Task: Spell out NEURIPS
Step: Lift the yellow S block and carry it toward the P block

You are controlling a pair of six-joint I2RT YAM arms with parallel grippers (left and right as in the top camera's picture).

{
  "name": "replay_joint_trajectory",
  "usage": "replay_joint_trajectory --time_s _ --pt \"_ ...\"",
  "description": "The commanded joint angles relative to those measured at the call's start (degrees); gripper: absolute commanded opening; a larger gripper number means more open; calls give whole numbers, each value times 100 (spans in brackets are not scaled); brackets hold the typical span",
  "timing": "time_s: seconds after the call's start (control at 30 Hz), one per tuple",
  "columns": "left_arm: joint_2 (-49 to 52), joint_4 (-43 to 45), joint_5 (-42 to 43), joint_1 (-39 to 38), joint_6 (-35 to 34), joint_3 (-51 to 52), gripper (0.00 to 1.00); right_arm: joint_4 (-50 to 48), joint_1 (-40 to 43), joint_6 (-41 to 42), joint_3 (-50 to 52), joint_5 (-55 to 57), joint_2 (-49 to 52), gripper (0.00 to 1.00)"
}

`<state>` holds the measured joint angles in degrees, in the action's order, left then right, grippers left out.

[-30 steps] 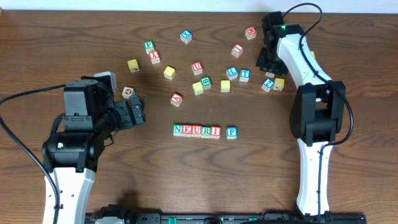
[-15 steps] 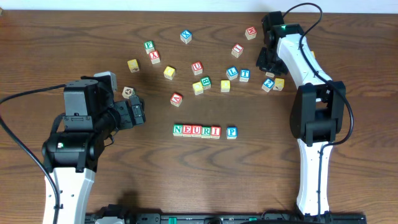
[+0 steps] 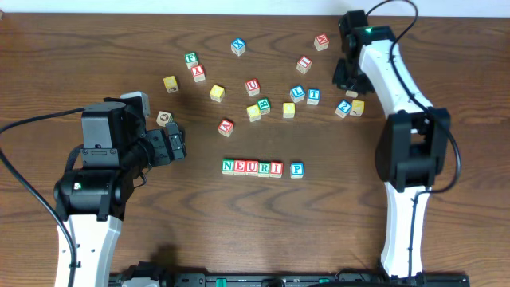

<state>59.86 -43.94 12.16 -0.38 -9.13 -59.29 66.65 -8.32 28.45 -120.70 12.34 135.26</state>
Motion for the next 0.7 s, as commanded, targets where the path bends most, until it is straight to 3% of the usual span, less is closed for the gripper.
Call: replay_joint_trajectory --time_s 0.0,0.33,0.67 --pt "0 -17 70 33 52 -160 98 122 7 -127 -133 208 -809 9" --pt "0 -17 70 33 52 -160 98 737 -74 -201 -133 251 -2109 1" --pt "0 -17 70 33 52 -160 98 1744 -483 -284 -133 254 -3040 1"
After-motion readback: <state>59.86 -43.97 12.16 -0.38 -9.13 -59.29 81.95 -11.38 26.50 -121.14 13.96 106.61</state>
